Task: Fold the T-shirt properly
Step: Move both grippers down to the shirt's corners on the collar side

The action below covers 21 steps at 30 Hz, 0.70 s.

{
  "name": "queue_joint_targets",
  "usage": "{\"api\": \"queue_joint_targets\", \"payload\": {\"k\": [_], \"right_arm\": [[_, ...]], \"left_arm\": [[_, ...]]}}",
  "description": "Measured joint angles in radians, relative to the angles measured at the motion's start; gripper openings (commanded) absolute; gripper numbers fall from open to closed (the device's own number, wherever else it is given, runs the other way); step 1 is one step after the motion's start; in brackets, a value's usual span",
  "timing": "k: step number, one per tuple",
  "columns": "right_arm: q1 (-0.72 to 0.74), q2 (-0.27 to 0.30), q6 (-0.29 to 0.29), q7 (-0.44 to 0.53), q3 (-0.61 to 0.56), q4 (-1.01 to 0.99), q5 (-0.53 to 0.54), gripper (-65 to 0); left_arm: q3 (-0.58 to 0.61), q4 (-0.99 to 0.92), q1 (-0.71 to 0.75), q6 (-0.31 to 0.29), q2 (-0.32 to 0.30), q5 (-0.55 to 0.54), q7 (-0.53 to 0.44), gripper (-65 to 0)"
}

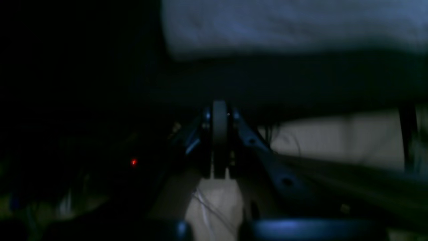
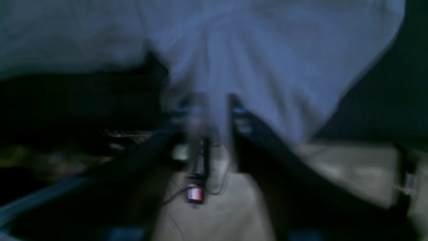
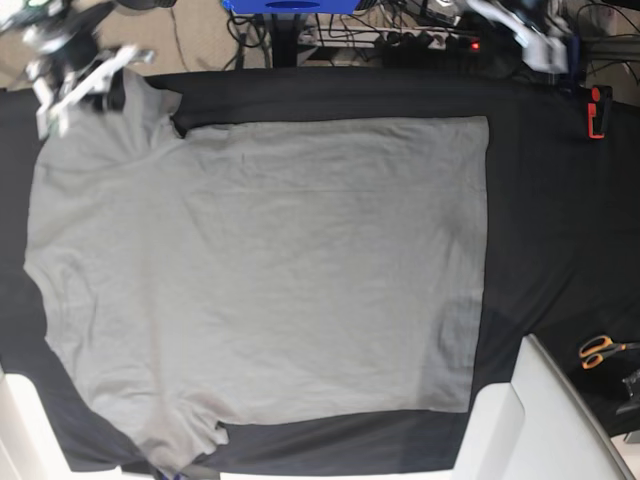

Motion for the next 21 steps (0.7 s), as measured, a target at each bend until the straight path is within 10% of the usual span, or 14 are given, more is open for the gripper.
{"api": "queue_joint_targets", "payload": {"k": [5,12,21], "right_arm": [[0.161,-0.005,0.261,-0.128,0.222,-0.066,0.227,-11.3],[0.369,0.052,0.240,-0.280,0.487,-0.406,0.245,-11.0],[0.433,0.139,0.245,-0.274,0.534,-0.718,0.259,-11.0]], "left_arm": [[-0.204,0.005,-0.045,0.010,-0.003,-0.156,0.216,-59.6],[-0.428,0.027,-0.058,-0.217,0.087,-0.165,0.247,-61.7],[-0.552,0.050,-0.120,-0.249,0.140,-0.166,0.471,-61.5]]}}
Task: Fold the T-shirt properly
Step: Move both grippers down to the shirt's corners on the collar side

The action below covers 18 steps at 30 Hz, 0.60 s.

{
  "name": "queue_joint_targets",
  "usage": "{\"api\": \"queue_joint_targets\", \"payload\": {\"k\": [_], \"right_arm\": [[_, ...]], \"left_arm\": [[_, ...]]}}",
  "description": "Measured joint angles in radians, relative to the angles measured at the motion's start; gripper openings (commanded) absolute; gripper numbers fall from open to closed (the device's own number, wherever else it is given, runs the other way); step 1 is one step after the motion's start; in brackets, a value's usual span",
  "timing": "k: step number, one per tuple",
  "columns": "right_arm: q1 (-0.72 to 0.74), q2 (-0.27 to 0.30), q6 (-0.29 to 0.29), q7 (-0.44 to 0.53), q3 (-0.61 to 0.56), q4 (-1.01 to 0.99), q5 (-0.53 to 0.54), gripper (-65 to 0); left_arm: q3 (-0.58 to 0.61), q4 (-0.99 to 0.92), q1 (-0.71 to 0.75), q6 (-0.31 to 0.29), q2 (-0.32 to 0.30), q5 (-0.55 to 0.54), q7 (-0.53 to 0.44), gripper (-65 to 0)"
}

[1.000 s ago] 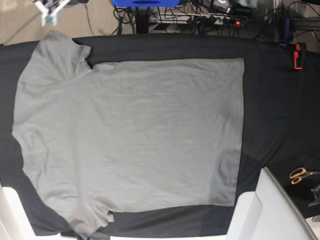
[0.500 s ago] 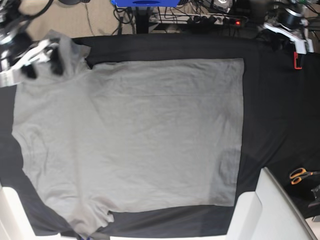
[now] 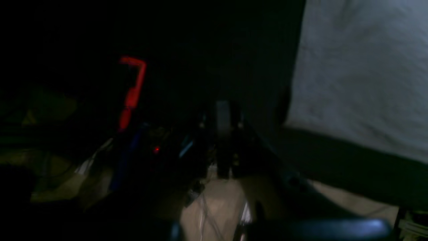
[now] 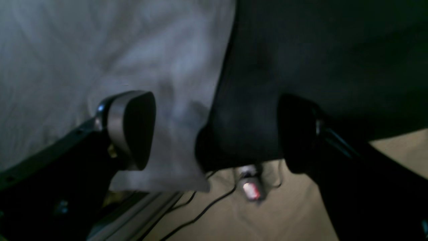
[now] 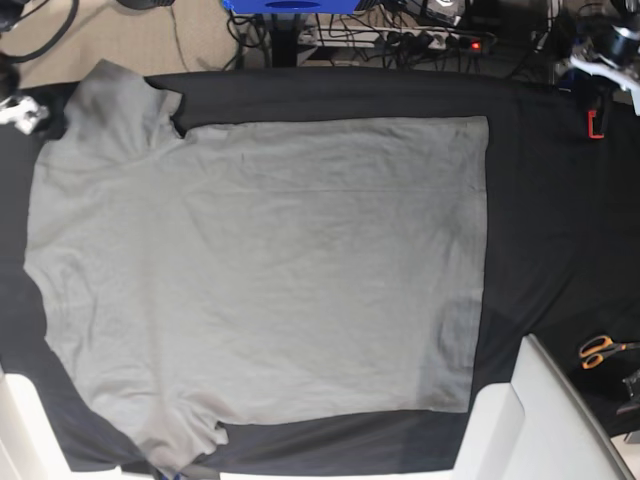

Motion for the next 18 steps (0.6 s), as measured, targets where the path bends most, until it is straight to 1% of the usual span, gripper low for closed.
{"api": "queue_joint_targets", "payload": {"k": [3,6,7,11,14,17,18], "right_arm": [[0.006,0.007,0.004,0.011,-0.007,-0.029,0.011,-11.0],[0.000,0.021,0.004,0.036,-0.064,-0.043,0.019,-11.1],[0.000,0.021,0.003,0.038,-0.078,-0.043,0.019,-12.0],[0.003,0.002,0.006,0.048,-0.116,-0.040,0.034,-20.0],[0.002,-0.004,0.006,0.058,-0.148,-0.040,0.034,-23.4],[0.004,-0.008,0.011,0.057,-0.163,-0.039,0.038,-24.5],[0.005,-0.008,0.011,0.058,-0.164,-0.040,0.038,-27.2]], "left_arm": [[0.000,0.010,-0.006,-0.005,0.025,0.000,0.023,-61.5],[0.004,0.023,-0.004,-0.003,0.029,0.000,0.022,-61.4],[0.005,0.026,-0.005,-0.003,0.029,0.000,0.021,-61.4],[0.006,0.027,-0.008,-0.003,0.028,0.000,0.020,-61.2],[0.008,0.025,-0.019,-0.003,0.029,0.000,0.021,-56.1],[0.008,0.025,-0.021,-0.003,0.050,-0.002,0.016,-47.1],[0.008,0.024,-0.020,-0.003,0.059,-0.002,0.023,-44.9]]}}
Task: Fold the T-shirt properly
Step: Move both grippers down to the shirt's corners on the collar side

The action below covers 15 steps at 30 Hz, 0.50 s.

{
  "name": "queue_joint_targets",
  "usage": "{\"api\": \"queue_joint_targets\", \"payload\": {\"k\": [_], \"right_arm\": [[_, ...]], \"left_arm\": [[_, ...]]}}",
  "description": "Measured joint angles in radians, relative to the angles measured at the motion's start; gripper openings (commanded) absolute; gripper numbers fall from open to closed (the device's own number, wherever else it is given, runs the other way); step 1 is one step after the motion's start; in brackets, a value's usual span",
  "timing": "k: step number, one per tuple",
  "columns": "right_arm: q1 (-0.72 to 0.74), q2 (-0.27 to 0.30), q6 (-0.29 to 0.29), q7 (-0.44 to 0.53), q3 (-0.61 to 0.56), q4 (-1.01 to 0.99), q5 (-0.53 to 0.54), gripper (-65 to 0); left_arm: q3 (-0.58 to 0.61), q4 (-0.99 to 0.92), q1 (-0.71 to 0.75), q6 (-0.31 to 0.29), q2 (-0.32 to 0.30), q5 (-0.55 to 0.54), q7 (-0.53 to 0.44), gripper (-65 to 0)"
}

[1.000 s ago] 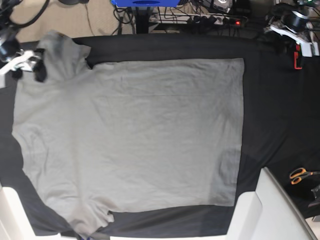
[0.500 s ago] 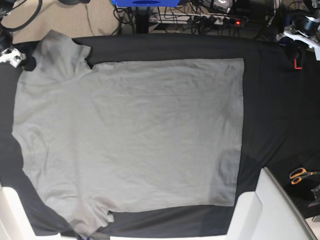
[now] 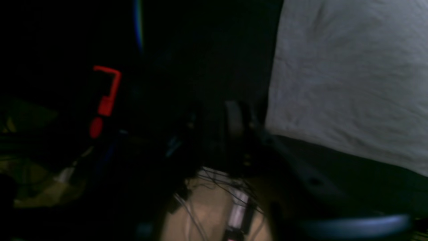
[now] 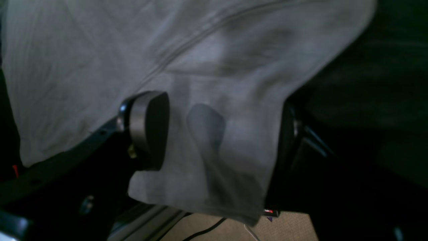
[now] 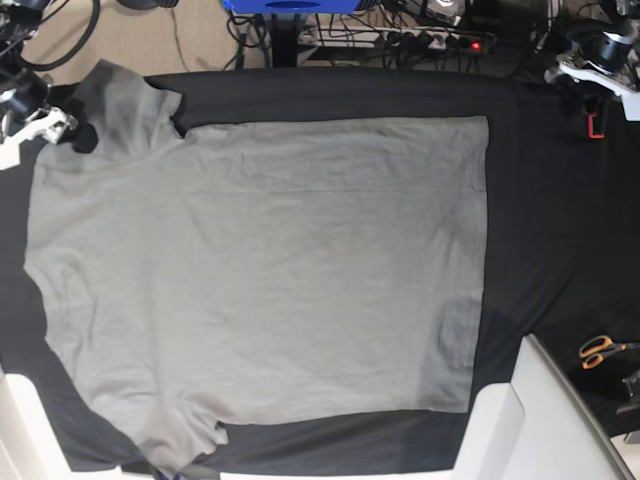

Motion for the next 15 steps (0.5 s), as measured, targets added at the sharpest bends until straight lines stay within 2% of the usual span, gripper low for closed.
{"api": "queue_joint_targets", "payload": {"k": [3,5,6,8,10,15], "right_arm": [[0.001,0.000,-0.002,-0.012,-0.001,-0.006,-0.005,-44.9],[-0.002,-0.006,-0.006,-0.029,-0.004,-0.012,-0.013,-62.3],[-0.004,-0.009,-0.008,-0.034,-0.005,-0.013,-0.017,-65.0],[-0.005,-0.012,-0.007,-0.035,-0.005,-0.014,-0.016,-62.3],[-0.005,-0.010,-0.005,-0.039,-0.007,-0.014,-0.016,-64.8],[-0.013,-0.010,-0.005,-0.037,-0.007,-0.014,-0.011,-64.5]], "left_arm": [[0.000,-0.004,-0.005,0.000,0.003,0.002,-0.001,-41.8],[0.014,-0.004,-0.029,0.001,0.012,0.002,-0.003,-40.3],[0.022,-0.004,-0.035,0.000,0.019,0.001,-0.004,-39.5],[0.034,-0.011,-0.045,-0.003,0.037,-0.002,-0.006,-38.0],[0.058,-0.043,-0.063,0.000,0.047,0.002,-0.004,-35.5],[0.117,-0.181,-0.142,0.005,0.048,-0.001,-0.012,-33.4]]}}
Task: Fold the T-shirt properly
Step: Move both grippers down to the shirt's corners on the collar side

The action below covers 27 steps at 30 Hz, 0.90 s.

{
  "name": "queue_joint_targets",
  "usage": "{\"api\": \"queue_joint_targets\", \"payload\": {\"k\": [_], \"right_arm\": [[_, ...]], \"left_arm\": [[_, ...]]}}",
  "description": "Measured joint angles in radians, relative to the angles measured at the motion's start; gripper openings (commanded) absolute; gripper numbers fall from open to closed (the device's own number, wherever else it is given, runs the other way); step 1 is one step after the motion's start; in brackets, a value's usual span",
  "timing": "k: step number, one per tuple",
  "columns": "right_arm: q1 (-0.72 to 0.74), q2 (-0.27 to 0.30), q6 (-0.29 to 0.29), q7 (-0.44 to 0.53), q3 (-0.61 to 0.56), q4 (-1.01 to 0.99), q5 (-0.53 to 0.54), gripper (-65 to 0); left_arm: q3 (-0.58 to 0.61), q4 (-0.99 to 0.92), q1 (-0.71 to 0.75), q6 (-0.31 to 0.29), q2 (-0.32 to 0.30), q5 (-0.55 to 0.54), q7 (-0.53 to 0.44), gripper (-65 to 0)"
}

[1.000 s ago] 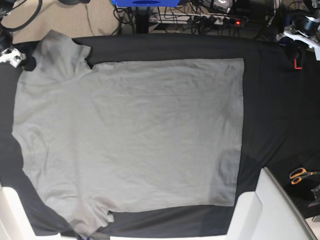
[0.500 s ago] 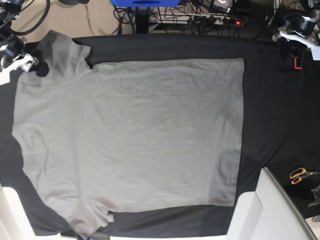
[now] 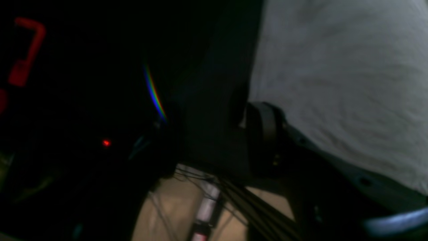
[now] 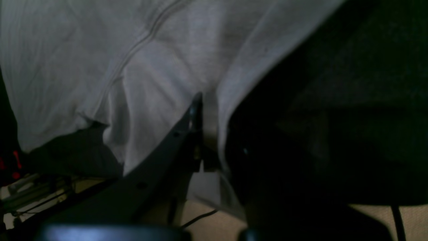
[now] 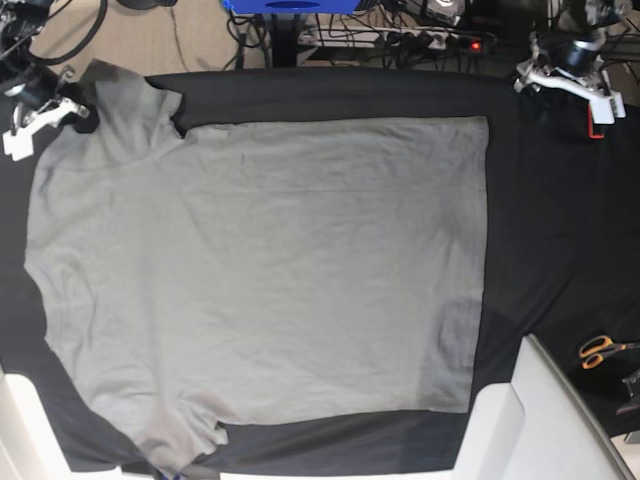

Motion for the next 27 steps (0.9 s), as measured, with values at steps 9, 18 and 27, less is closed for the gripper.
{"api": "queue_joint_targets", "payload": {"k": [9,18,27], "right_arm": [[0.000,0.002,0.000,-0.001,0.000,0.000,-0.001,-64.5],[0.000,0.002,0.000,-0.001,0.000,0.000,-0.001,-64.5],[0.000,0.002,0.000,-0.001,0.000,0.000,-0.001,-64.7]], "left_arm": [[0.053,-0.159,-0.098,-0.001,0.025,0.000,0.004,-33.6],[0.129,-0.225,-0.166,-0.009,0.037,-0.002,-0.041,-34.1],[0.137,-0.274,-0.208,-0.024,0.051,-0.023,-0.061,-34.4]]}}
